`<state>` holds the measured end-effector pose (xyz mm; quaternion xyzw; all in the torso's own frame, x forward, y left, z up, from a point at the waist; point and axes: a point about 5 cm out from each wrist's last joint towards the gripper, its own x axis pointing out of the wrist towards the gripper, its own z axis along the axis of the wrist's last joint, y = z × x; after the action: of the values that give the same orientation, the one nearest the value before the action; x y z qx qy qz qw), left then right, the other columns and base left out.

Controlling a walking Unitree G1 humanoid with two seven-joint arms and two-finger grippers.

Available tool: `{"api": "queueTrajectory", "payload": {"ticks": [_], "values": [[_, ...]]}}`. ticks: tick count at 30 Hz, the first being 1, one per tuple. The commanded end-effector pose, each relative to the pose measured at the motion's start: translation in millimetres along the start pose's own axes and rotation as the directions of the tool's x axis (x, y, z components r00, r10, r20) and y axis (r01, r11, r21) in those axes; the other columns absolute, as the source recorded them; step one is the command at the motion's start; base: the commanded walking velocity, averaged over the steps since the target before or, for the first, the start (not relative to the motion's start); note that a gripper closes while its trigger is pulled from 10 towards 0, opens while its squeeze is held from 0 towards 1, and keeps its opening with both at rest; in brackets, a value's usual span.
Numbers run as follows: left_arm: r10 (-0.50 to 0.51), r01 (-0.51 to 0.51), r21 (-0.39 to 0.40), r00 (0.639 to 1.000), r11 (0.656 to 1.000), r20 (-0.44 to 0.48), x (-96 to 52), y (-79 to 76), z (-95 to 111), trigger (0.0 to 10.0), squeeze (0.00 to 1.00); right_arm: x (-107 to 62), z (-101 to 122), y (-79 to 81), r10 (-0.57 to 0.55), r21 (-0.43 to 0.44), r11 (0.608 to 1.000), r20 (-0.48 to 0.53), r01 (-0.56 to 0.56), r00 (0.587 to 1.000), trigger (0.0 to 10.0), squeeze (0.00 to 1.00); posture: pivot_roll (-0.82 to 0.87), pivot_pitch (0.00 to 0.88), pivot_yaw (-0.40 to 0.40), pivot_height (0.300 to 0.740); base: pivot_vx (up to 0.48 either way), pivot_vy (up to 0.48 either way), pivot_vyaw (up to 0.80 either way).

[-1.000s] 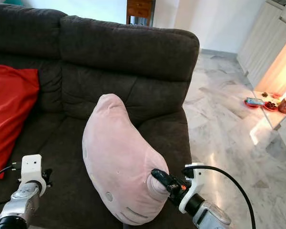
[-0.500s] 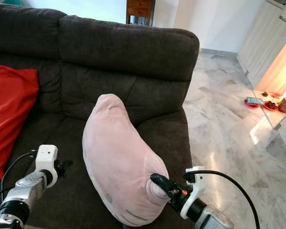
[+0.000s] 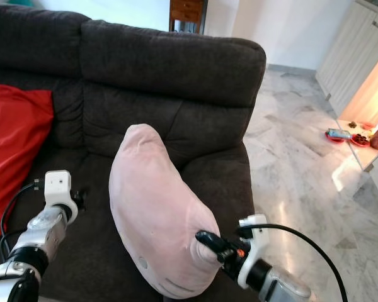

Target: Move the pillow to the sofa from floor

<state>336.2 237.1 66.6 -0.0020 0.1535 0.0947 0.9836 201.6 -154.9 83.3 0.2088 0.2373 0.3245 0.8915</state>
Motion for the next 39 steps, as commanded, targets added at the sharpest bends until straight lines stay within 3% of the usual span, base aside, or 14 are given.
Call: {"api": "queueTrajectory", "payload": {"ticks": [1,4,9,13,14,17,21,25,28,31,33,35,39], "values": [[0.022,-0.022,-0.023,1.0,1.0,0.011,0.4,-1.6,1.0,10.0,0.0,-2.6,16.0,5.0,-0.006,-0.067,0.998,0.024,0.008,1.0,10.0,0.0,0.0,0.0,-0.088,0.74,0.0,0.0,0.0],[0.134,-0.131,-0.063,0.99,0.989,0.051,0.3,9.0,8.0,10.0,0.0,2.5,32.1,7.5,-0.067,-0.151,0.986,-0.01,0.064,0.998,10.0,0.0,0.01,0.0,-0.093,0.74,0.0,0.0,0.0],[0.185,-0.183,-0.027,0.98,0.983,0.069,-0.5,15.3,10.0,10.0,0.0,7.0,42.8,13.8,-0.057,-0.144,0.988,0.017,0.059,0.998,10.0,0.0,0.01,0.0,-0.099,0.74,0.0,0.0,0.0],[0.261,-0.258,-0.04,0.957,0.965,0.126,-1.0,27.4,20.8,10.0,0.0,17.8,60.7,38.9,-0.053,-0.149,0.987,0.019,0.055,0.998,10.0,0.0,0.01,0.0,-0.108,0.74,0.0,0.0,0.0],[0.261,-0.258,-0.04,0.957,0.965,0.126,-1.0,27.4,20.8,10.0,0.0,17.8,60.7,38.9,-0.053,-0.149,0.987,0.019,0.055,0.998,10.0,0.0,0.01,0.0,-0.108,0.74,0.0,0.0,0.0],[0.271,-0.267,-0.049,0.954,0.962,0.131,0.3,27.5,24.2,10.0,0.0,17.4,62.3,44.1,-0.101,-0.112,0.989,-0.001,0.1,0.995,10.0,0.0,0.0,0.0,-0.106,0.74,0.0,0.0,0.0],[0.274,-0.269,-0.051,0.952,0.962,0.135,1.5,23.9,26.2,10.0,0.0,17.6,63.7,37.9,-0.23,0.026,0.973,0.014,0.229,0.973,10.0,0.0,0.0,0.0,-0.107,0.74,0.0,0.0,0.0],[0.261,-0.256,-0.058,0.956,0.965,0.135,1.8,16.8,24.4,10.0,0.0,19.5,63.3,37.0,-0.255,0.112,0.961,0.022,0.251,0.967,10.0,0.0,-0.01,0.0,-0.113,0.74,0.0,0.0,0.0],[0.236,-0.231,-0.053,0.962,0.972,0.136,1.7,10.3,21.9,10.0,0.0,18.3,59.5,30.8,-0.272,0.114,0.956,0.01,0.269,0.962,10.0,0.0,0.0,0.0,-0.116,0.74,0.0,0.0,0.0],[0.206,-0.204,-0.031,0.969,0.978,0.134,1.0,4.7,18.0,10.0,0.0,11.8,50.5,1.8,-0.366,0.119,0.926,0.043,0.359,0.929,10.0,0.0,0.0,0.0,-0.115,0.74,0.0,0.0,0.0],[0.199,-0.198,-0.022,0.971,0.98,0.132,-0.1,3.0,14.6,10.0,0.0,9.5,37.2,-23.4,-0.455,0.155,0.883,0.057,0.442,0.889,10.0,0.0,0.0,0.0,-0.116,0.74,0.0,0.0,0.0],[0.193,-0.193,-0.014,0.973,0.981,0.128,-0.7,1.9,12.2,10.0,0.0,11.5,23.8,-33.1,-0.486,0.191,0.86,0.022,0.473,0.874,10.0,0.0,0.0,0.0,-0.116,0.74,0.0,0.0,0.0],[0.195,-0.196,-0.002,0.972,0.981,0.132,-1.8,2.0,10.8,10.0,0.0,21.8,-7.6,-36.4,-0.459,0.237,0.852,-0.087,0.466,0.884,10.0,0.0,0.02,0.0,-0.117,0.74,0.0,0.0,0.0]]}}
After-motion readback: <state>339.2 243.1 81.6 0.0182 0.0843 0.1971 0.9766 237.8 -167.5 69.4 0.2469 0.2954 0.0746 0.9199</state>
